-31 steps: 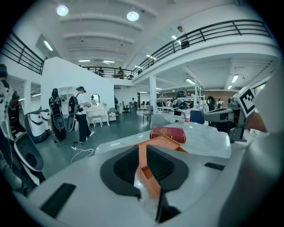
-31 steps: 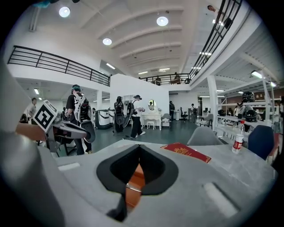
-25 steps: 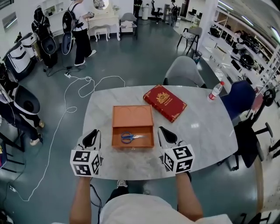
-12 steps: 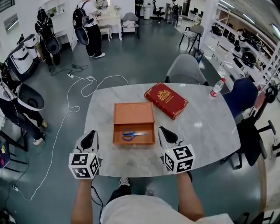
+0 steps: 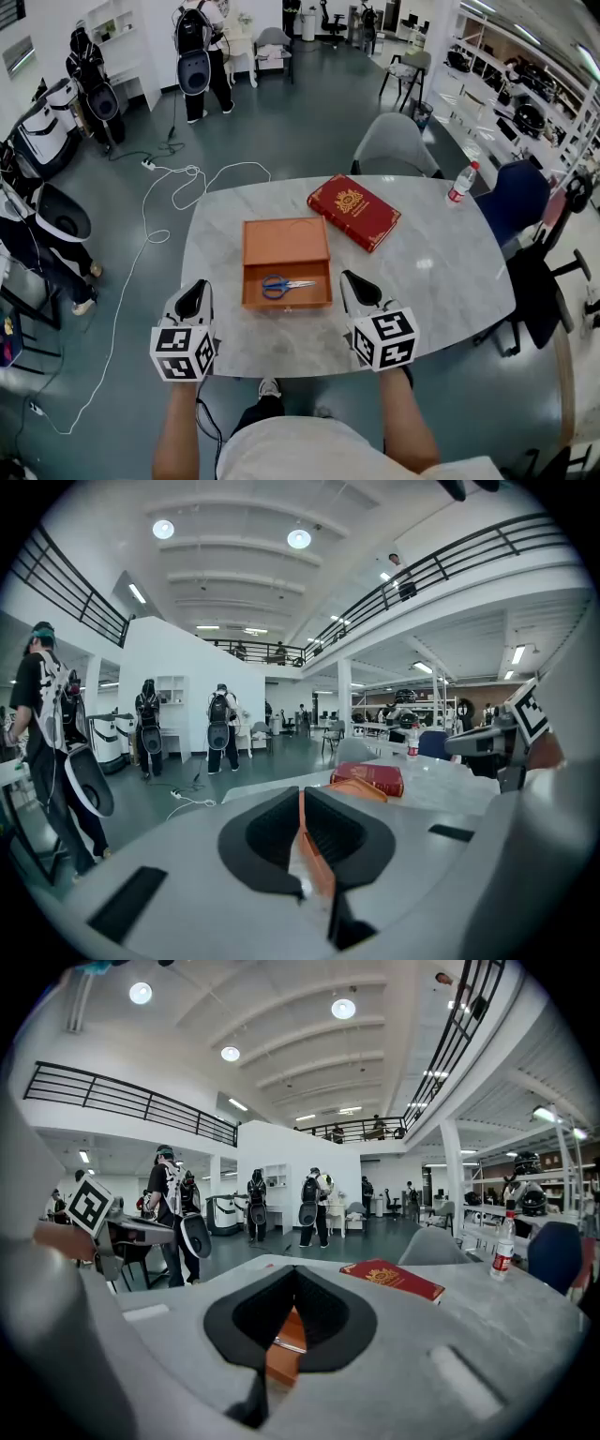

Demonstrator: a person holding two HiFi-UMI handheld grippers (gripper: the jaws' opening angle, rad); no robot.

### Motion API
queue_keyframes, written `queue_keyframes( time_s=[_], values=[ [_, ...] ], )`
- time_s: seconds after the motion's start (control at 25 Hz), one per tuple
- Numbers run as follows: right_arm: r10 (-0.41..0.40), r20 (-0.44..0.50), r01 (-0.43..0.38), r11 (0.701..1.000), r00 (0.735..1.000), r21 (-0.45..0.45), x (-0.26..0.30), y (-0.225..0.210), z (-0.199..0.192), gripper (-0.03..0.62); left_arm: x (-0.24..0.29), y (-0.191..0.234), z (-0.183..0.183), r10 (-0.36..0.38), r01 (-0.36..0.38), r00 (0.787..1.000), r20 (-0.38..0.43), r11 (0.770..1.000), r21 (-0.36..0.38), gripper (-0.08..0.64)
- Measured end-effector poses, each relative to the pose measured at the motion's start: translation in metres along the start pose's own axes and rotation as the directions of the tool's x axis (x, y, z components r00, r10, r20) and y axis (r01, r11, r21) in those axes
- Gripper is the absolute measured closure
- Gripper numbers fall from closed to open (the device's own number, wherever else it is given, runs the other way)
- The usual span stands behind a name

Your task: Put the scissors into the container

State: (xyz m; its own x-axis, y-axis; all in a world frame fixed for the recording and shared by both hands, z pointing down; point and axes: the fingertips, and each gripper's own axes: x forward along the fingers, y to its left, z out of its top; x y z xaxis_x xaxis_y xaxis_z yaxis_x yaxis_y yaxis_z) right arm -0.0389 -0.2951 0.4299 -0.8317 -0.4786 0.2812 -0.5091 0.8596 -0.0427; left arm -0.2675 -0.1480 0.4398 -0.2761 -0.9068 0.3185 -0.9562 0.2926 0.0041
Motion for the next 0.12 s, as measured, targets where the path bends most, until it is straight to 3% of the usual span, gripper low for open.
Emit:
queue_keyframes(
  time_s=[0.12],
  values=[
    [0.0,0.0,0.0,1.0,1.0,-0.002,-0.0002,-0.0004,0.001,0.588,0.0013,-0.0022,-0.0004,-0.007,0.007,1.0,-0.003,1.0,0.001,0.535]
  ],
)
